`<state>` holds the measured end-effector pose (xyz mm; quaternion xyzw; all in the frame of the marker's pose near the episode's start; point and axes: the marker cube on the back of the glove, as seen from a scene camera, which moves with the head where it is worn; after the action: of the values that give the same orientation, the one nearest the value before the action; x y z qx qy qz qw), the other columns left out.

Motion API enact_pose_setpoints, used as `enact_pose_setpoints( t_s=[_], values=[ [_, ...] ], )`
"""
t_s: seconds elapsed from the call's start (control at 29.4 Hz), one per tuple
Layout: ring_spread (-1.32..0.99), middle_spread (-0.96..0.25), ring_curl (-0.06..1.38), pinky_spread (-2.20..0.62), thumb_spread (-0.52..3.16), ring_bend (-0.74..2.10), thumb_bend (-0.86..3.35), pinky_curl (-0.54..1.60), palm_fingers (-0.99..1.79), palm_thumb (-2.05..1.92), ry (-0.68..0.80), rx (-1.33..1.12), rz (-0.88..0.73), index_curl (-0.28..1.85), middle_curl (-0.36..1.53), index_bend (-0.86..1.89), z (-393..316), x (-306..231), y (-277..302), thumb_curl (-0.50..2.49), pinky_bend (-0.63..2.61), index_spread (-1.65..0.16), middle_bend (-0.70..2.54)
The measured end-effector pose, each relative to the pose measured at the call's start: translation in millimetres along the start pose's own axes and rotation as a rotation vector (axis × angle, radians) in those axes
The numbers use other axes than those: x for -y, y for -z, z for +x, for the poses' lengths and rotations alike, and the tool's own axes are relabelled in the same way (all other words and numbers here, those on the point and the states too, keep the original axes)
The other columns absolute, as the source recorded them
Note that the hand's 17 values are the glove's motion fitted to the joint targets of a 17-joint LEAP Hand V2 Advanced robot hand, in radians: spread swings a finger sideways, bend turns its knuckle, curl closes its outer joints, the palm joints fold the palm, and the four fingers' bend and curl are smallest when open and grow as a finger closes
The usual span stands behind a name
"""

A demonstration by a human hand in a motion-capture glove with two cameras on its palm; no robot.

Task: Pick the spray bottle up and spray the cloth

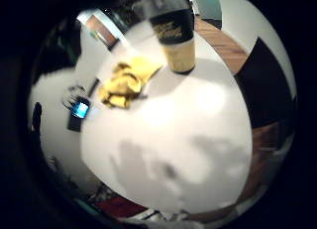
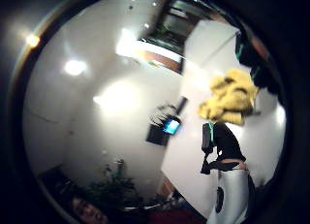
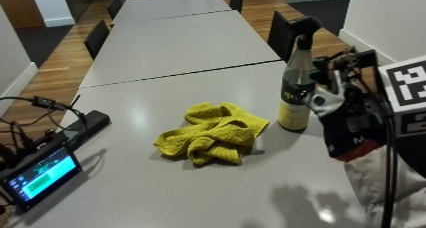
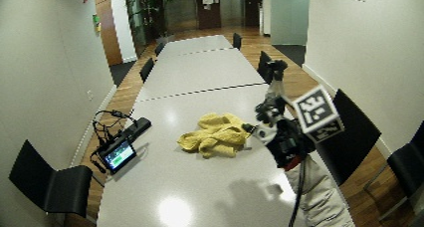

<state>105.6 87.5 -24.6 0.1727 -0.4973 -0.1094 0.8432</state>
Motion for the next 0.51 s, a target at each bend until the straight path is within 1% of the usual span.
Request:
enact_pose_setpoints(
  t_s=[0.03, 0.1, 0.17, 0.2, 0.27, 0.31, 0.37, 0.44, 0.48, 0.51],
  values=[
    [-0.08, -0.06, 0.37, -0.14, 0.84, 0.64, 0.25, 0.34, 0.59, 0.80, -0.007, 0.056, 0.046, 0.37, 0.36, 0.31, 7, 1, 9, 0.37, 0.55, -0.21, 0.68],
    [-0.08, -0.04, 0.37, -0.06, 0.85, 0.57, 0.25, 0.32, 0.34, 0.84, -0.040, 0.135, 0.141, 0.41, 0.37, 0.36, 29, 11, 25, 0.38, 0.35, -0.22, 0.69],
    [-0.08, -0.03, 0.35, -0.03, 0.86, 0.50, 0.24, 0.30, 0.25, 0.85, -0.087, 0.186, 0.194, 0.40, 0.37, 0.36, 56, 26, 30, 0.39, 0.29, -0.23, 0.66],
    [-0.09, -0.03, 0.33, -0.01, 0.86, 0.47, 0.23, 0.28, 0.19, 0.86, -0.120, 0.207, 0.191, 0.39, 0.36, 0.33, 70, 35, 27, 0.39, 0.29, -0.24, 0.63],
    [-0.09, -0.02, 0.31, 0.01, 0.85, 0.44, 0.21, 0.26, 0.17, 0.87, -0.191, 0.241, 0.140, 0.38, 0.35, 0.31, 103, 50, 16, 0.40, 0.26, -0.26, 0.60],
    [-0.09, -0.02, 0.30, 0.02, 0.84, 0.43, 0.20, 0.24, 0.18, 0.87, -0.216, 0.254, 0.109, 0.37, 0.34, 0.29, 118, 55, 11, 0.40, 0.24, -0.26, 0.58],
    [-0.11, -0.03, 0.28, 0.04, 0.84, 0.44, 0.18, 0.21, 0.30, 0.89, -0.236, 0.273, 0.068, 0.34, 0.35, 0.26, 140, 59, 6, 0.41, 0.18, -0.29, 0.60],
    [-0.12, -0.05, 0.26, 0.06, 0.84, 0.44, 0.16, 0.19, 0.46, 0.89, -0.227, 0.293, 0.060, 0.33, 0.34, 0.27, 149, 59, 8, 0.41, 0.17, -0.30, 0.59],
    [-0.12, -0.06, 0.26, 0.05, 0.84, 0.43, 0.16, 0.21, 0.66, 0.90, -0.219, 0.310, 0.062, 0.35, 0.34, 0.34, 151, 58, 9, 0.42, 0.22, -0.30, 0.57],
    [-0.12, -0.06, 0.25, 0.03, 0.81, 0.44, 0.15, 0.20, 0.80, 0.92, -0.209, 0.329, 0.065, 0.34, 0.33, 0.34, 151, 57, 11, 0.43, 0.25, -0.29, 0.55]
  ],
)
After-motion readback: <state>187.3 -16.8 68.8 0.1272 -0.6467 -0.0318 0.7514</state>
